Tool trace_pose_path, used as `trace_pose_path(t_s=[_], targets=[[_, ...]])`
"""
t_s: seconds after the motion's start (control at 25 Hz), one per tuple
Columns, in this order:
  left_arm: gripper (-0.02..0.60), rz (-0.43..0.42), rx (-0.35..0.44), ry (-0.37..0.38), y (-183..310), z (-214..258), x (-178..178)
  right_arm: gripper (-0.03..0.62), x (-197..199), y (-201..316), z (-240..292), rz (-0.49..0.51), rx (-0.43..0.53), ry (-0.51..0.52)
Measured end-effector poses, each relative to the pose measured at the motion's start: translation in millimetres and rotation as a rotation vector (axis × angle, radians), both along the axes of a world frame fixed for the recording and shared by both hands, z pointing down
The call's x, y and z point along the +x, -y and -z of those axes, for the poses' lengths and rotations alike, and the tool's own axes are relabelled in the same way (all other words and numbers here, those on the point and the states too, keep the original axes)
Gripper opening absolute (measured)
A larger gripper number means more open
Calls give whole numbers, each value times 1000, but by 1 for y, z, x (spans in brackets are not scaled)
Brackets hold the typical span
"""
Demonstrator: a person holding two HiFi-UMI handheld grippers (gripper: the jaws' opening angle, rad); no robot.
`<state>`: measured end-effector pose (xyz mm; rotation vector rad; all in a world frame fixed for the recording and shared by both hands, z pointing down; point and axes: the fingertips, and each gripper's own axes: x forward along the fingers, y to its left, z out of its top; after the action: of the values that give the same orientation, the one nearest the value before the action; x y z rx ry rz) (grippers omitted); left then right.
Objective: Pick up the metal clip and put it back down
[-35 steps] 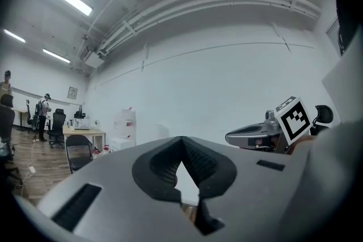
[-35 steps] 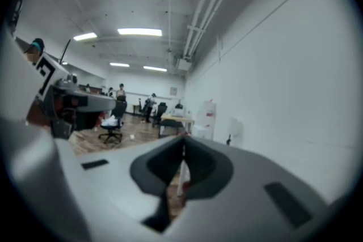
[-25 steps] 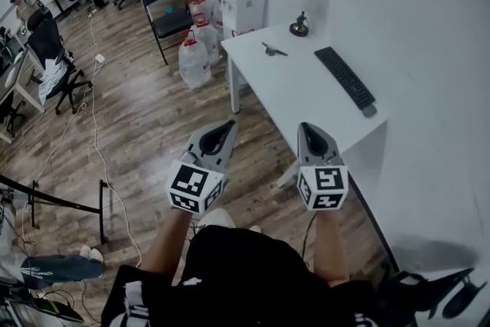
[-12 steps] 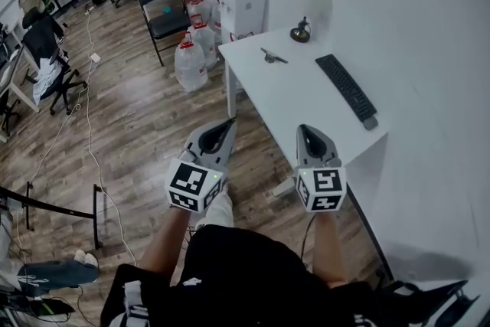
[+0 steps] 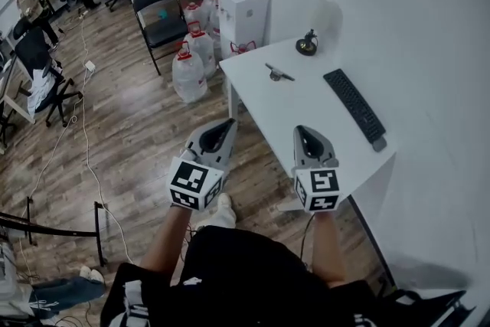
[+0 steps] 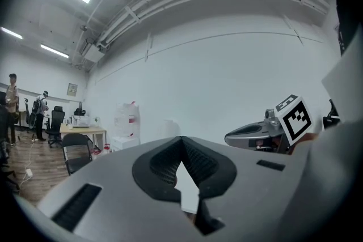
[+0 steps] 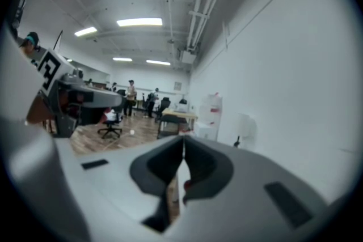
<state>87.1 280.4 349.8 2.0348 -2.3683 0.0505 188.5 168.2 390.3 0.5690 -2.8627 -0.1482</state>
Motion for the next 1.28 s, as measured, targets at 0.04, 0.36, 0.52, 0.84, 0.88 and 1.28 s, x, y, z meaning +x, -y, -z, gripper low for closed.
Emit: trace_pose_path(t_s=[0.04,0.36,0.52,0.84,0.88,1.28], targets=[[23,-4,-4,3,5,1,-10,35,-9,5,0,-7,-4,-6],[23,-35,-19,-32,36,-4,-87,35,-80,34,-2,-45,-16,-32],[23,-52,-14,-51,51,-6,-122,35,-111,44,-5,-61,-13,-50],[23,-97,-19,-86,69,-15,-166,35,-152,54,-12,-98,-17,-77],[23,-103,-21,-93,73,-16,-169,35,-155,56,-14,-99,-16,-83],[23,-178,-62,-116,113,-36,-175,35,-160,89,-31,-156,-48,-95]])
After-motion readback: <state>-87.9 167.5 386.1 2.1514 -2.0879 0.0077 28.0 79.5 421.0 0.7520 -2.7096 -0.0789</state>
